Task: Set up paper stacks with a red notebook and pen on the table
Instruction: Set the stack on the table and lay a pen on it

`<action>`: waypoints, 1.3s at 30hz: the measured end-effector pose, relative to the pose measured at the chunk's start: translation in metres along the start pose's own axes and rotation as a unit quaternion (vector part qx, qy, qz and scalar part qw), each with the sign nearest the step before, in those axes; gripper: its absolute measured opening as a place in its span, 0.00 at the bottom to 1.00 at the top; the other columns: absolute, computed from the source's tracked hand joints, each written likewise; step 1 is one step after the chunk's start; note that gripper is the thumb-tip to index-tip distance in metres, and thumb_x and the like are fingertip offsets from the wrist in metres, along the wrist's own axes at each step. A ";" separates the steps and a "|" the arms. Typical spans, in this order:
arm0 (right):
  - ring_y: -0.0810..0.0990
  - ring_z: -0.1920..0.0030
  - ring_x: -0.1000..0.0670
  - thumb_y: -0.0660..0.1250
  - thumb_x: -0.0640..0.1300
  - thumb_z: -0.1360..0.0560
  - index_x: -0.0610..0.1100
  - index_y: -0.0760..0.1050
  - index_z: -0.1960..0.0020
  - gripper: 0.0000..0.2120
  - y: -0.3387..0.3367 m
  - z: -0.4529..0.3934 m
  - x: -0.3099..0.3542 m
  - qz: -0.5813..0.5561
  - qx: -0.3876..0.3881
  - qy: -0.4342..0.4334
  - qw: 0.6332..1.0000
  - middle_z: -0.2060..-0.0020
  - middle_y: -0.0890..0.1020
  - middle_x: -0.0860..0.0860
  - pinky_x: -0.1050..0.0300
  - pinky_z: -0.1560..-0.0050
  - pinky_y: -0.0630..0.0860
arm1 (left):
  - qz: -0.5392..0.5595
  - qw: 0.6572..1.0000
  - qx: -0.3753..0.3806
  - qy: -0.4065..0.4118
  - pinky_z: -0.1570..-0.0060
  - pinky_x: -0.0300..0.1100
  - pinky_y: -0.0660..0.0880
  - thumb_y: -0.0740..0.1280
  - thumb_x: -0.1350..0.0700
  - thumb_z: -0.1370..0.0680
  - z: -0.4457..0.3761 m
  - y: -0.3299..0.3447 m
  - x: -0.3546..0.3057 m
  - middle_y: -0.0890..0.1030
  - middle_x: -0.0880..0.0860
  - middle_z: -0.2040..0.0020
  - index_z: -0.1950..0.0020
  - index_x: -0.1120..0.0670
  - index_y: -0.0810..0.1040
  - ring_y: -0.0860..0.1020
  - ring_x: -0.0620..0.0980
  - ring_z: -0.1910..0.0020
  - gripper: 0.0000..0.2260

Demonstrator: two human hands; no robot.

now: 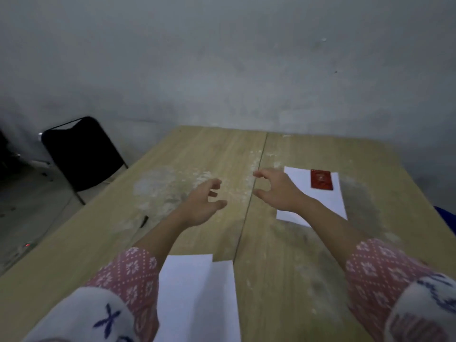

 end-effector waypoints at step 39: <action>0.77 0.56 0.50 0.66 0.36 0.29 0.39 0.76 0.45 0.12 0.199 -0.027 -0.009 -0.106 -0.035 0.140 0.984 0.51 0.81 0.42 0.60 0.51 0.73 | 0.077 0.995 -0.017 -0.064 0.60 0.32 0.70 0.65 0.64 0.27 -0.058 -0.003 0.193 0.78 0.53 0.59 0.49 0.58 0.79 0.75 0.50 0.60 0.08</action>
Point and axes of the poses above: each hand's wrist, its own z-axis away from the middle knuckle, its own y-axis out of the palm, x = y × z, the point moved 3 cm from there along -z, towards the middle knuckle
